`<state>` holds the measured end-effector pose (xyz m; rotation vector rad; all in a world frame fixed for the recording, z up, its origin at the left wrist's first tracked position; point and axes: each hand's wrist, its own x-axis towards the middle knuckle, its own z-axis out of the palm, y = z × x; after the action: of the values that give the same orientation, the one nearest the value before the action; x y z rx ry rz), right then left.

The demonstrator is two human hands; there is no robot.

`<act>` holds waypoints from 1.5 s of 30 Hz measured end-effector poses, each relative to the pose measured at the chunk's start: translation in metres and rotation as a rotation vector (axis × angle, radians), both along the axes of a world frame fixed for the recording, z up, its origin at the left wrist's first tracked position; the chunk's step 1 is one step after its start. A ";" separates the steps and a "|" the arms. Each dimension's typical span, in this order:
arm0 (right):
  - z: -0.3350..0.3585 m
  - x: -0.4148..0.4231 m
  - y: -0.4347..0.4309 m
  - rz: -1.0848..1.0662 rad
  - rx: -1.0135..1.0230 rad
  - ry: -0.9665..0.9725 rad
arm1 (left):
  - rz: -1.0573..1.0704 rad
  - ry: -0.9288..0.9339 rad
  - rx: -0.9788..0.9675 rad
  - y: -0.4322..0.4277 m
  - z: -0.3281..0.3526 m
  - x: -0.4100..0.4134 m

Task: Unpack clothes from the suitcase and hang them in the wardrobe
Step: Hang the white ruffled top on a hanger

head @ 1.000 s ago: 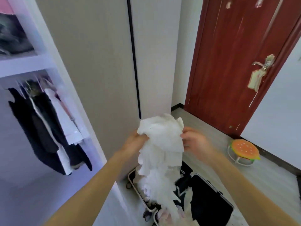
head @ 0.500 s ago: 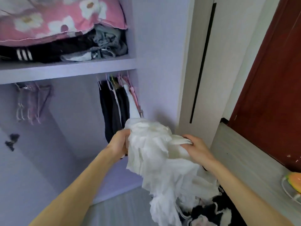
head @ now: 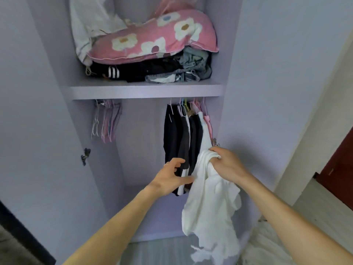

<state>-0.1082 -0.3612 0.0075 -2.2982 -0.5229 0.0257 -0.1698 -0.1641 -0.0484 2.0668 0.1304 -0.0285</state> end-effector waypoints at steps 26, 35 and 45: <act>-0.012 0.070 -0.004 0.033 0.149 0.009 | 0.596 -0.063 -0.063 0.025 0.001 0.041; -0.034 0.097 -0.011 0.051 -0.729 -0.211 | 0.400 -0.022 0.558 0.100 0.037 0.046; -0.008 0.108 -0.009 -0.013 -0.389 0.566 | 0.353 0.380 0.938 0.128 0.045 0.005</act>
<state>0.0000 -0.3701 -0.0003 -2.5103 -0.2168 0.8076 -0.1652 -0.0361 -0.0035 2.9124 0.8798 -0.1702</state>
